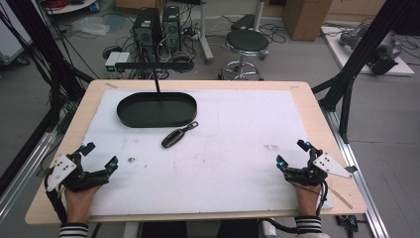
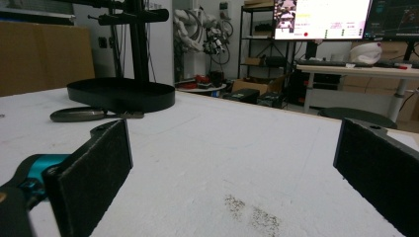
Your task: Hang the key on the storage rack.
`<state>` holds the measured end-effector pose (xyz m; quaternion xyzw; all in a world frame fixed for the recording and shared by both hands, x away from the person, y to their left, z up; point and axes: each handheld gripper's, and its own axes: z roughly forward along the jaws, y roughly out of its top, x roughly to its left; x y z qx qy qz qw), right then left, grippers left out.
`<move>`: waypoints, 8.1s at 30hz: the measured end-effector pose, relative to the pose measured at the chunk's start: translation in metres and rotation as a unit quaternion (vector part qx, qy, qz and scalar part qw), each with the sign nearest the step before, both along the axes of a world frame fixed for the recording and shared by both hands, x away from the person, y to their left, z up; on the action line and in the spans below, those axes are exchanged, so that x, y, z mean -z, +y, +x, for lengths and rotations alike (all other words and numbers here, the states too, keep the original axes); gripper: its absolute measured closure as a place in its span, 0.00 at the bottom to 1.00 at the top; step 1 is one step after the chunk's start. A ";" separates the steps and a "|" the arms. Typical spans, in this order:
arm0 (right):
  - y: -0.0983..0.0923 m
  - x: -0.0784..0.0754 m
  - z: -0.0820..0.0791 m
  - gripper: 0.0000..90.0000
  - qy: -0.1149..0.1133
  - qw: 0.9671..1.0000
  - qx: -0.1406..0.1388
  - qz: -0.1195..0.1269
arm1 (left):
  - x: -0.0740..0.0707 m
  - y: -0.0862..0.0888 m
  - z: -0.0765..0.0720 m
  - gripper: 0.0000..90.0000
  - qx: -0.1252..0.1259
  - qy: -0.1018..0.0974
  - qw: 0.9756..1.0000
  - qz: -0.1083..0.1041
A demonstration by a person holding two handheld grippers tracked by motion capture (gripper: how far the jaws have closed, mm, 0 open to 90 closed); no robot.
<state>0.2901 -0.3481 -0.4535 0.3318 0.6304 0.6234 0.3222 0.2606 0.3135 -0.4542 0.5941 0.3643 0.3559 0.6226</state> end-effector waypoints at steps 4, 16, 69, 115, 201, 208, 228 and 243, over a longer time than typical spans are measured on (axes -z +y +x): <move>0.001 0.000 0.000 0.01 -0.003 1.000 -0.001 -0.004 | 0.000 0.000 0.000 0.04 0.000 -0.001 1.000 -0.002; 0.001 0.000 0.000 0.01 -0.003 1.000 -0.001 -0.005 | 0.000 0.002 0.001 0.04 -0.003 0.006 1.000 -0.013; 0.001 0.000 0.000 0.01 -0.005 1.000 -0.001 -0.005 | -0.132 -0.061 0.098 0.04 0.171 0.088 0.970 0.146; 0.001 0.000 0.000 0.01 -0.004 1.000 0.001 -0.006 | -0.096 -0.165 0.171 0.04 0.186 0.273 0.893 0.305; 0.000 0.000 0.000 0.01 0.000 1.000 0.000 0.000 | -0.046 -0.208 0.195 0.54 0.133 0.475 0.785 0.375; 0.000 0.000 0.000 0.01 -0.001 1.000 0.000 0.002 | -0.051 -0.209 0.190 0.54 0.140 0.458 0.790 0.384; 0.000 0.000 0.000 0.01 0.000 1.000 0.001 0.000 | -0.105 -0.186 0.167 0.54 0.148 0.366 0.866 0.307; 0.000 0.000 -0.001 0.01 -0.001 1.000 0.000 0.001 | -0.132 -0.148 0.161 0.54 0.121 0.327 0.904 0.247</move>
